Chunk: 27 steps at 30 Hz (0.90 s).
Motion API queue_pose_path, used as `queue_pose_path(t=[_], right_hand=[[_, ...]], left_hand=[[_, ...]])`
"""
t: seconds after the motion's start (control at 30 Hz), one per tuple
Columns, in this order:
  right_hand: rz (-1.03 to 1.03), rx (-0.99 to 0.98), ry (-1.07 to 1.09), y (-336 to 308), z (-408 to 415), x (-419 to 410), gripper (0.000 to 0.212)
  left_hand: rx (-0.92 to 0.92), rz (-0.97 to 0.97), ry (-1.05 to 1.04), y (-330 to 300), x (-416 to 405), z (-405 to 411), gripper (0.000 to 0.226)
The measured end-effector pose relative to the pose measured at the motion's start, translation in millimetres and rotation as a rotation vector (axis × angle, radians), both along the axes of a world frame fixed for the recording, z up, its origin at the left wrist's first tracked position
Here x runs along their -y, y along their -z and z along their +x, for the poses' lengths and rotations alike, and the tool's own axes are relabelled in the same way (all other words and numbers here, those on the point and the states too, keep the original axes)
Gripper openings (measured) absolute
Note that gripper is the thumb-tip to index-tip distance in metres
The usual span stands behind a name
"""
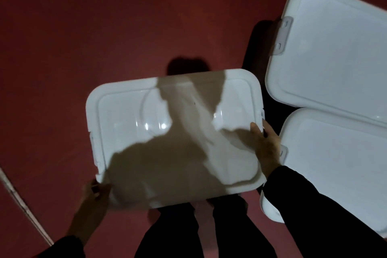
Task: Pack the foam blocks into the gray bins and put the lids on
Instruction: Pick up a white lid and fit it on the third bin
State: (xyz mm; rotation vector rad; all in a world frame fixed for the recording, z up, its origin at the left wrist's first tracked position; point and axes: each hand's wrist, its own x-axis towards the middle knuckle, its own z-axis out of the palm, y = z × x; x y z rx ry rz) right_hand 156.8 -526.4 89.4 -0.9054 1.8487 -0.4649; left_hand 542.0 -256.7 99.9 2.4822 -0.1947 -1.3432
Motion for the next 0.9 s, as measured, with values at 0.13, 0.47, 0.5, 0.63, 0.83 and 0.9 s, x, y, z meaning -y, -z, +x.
queue_pose_path(t=[0.13, 0.47, 0.5, 0.63, 0.83, 0.9], right_hand=[[0.05, -0.091, 0.01, 10, -3, 14, 0.048], [0.175, -0.136, -0.014, 26, -20, 24, 0.101], [0.179, -0.102, -0.028, 26, -22, 29, 0.095], [0.22, -0.047, -0.068, 25, -25, 34, 0.063], [0.096, -0.332, -0.125, 28, -22, 12, 0.051], [0.038, -0.375, -0.146, 27, -17, 5, 0.051]], left_hand=[[-0.136, -0.148, -0.159, 0, 27, 21, 0.058], [-0.019, -0.228, -0.449, 19, 45, 22, 0.046], [0.036, -0.216, -0.422, 18, 50, 14, 0.045], [0.141, -0.179, -0.216, 9, 55, -7, 0.047], [0.247, -0.107, 0.029, 15, 48, -4, 0.038], [0.243, -0.056, 0.054, 15, 49, 1, 0.04]])
